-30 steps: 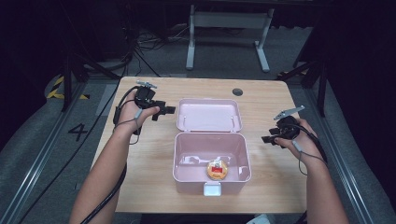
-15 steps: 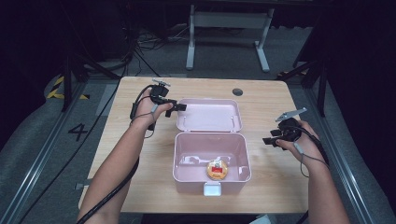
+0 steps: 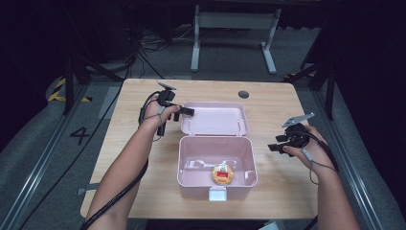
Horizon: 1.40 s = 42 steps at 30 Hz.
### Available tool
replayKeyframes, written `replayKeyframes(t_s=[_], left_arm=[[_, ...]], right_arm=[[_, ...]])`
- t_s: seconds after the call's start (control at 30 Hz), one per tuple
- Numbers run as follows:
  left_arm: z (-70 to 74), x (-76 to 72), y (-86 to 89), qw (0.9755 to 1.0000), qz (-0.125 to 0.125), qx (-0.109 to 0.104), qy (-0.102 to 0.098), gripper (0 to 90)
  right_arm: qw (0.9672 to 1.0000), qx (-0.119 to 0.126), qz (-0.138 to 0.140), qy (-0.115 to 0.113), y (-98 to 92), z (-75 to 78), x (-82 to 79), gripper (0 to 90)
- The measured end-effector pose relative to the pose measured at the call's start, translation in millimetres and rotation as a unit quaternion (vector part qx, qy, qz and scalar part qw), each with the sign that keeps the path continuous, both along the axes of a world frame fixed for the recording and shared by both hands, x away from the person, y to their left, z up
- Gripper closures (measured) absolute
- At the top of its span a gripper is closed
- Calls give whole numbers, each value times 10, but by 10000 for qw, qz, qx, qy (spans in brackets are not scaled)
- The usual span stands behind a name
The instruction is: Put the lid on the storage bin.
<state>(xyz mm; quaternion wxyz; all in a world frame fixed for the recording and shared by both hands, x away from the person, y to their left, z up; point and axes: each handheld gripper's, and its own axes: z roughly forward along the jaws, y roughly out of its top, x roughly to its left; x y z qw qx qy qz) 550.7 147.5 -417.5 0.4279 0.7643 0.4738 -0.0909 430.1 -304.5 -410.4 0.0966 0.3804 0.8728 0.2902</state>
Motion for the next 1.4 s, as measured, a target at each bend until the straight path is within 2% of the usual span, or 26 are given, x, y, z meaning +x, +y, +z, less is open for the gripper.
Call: replayKeyframes(t_s=[0.1,0.23,0.37,0.47,0.5,0.53,0.7,0.83,0.9,1.0,1.27,1.3,1.37,1.4], left_arm=[[44,1,32,9999,98,-78,0,572],[87,-12,41,9999,131,-16,-69,614],[134,-32,37,9995,180,29,-247,620],[195,-52,23,9990,212,64,-380,628],[258,-68,11,9980,238,125,-564,634],[258,-68,11,9980,238,125,-564,636],[391,-118,-7,9954,255,217,-901,643],[527,-162,-22,9921,223,360,-1181,654],[550,-167,-20,9915,224,366,-1232,657],[639,-208,-13,9894,189,348,-1396,666],[800,-292,30,9866,111,156,-1622,684],[829,-311,39,9852,85,136,-1705,685],[848,-329,45,9849,75,109,-1724,686],[871,-349,52,9838,65,71,-1792,689]], right_arm=[[10000,-11,-6,-16,-10,9,-6,450],[10000,-62,-16,-38,-2,6,-6,451],[9999,117,118,-1,10,11,-13,452],[9999,117,110,-23,15,27,-19,455],[9999,104,93,-21,19,37,-26,458],[9999,104,93,-21,19,37,-26,458],[9999,108,117,-6,34,51,-39,471],[9998,119,146,-6,54,79,-56,483],[9998,130,160,-11,62,83,-61,485],[9997,155,203,0,90,113,-81,492],[9996,178,217,4,118,160,-113,506],[9996,194,206,11,131,174,-125,522],[9995,215,213,27,136,182,-130,534],[9995,217,222,34,141,192,-138,549]])
